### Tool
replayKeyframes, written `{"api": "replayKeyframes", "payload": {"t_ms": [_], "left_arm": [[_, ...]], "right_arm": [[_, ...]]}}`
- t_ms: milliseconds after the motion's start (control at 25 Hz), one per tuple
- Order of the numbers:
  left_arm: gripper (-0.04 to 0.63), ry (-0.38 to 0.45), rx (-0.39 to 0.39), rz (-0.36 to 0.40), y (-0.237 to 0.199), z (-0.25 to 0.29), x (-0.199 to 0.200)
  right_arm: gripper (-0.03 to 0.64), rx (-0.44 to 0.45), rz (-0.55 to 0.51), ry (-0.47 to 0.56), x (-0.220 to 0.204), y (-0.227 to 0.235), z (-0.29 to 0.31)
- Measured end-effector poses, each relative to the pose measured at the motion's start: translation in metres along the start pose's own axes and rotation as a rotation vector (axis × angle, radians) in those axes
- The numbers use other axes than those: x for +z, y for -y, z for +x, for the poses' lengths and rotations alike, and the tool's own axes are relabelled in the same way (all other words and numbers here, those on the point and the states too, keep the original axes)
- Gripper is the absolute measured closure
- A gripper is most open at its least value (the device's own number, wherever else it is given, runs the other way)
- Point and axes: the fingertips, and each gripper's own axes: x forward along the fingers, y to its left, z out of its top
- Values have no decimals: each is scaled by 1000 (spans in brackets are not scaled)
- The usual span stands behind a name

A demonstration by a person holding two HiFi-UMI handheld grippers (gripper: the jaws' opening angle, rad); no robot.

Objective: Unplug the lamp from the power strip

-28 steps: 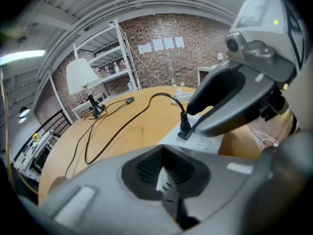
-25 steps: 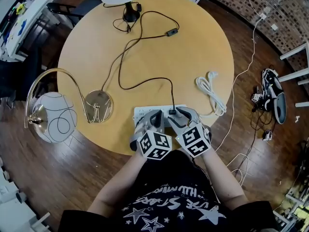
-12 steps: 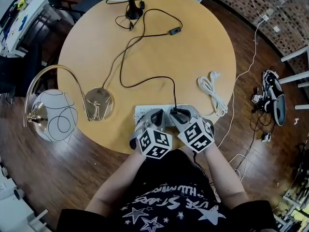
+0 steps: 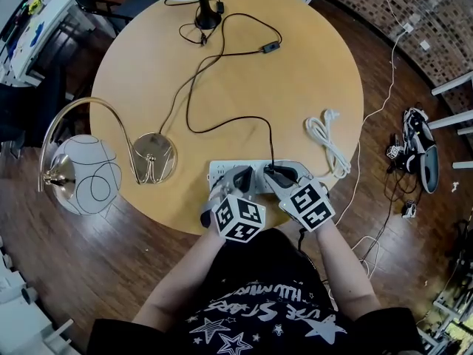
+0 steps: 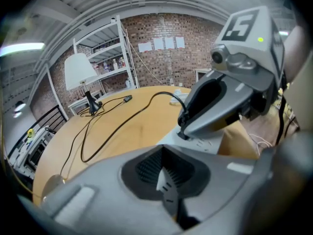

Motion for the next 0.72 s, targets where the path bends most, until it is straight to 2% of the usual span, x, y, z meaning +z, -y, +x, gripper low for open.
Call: {"api": "replayKeyframes", "payload": {"t_ms": [80, 240, 280, 440, 520, 720], "left_arm": [[594, -1, -7, -3, 0, 0, 0], [594, -2, -8, -5, 0, 0, 0], [594, -2, -7, -3, 0, 0, 0], [594, -4, -10, -4, 0, 1, 0], [594, -3, -5, -2, -1, 1, -1], [594, -4, -9, -7, 0, 2, -2]], "right_arm": [[546, 13, 28, -1, 1, 1, 0], [549, -53, -175, -65, 3, -4, -3], [551, -63, -194, -63, 3, -5, -4], [557, -78, -136, 50, 28, 0, -17], [557, -92, -158, 66, 46, 4, -22], [556, -95, -88, 106, 56, 13, -31]]}}
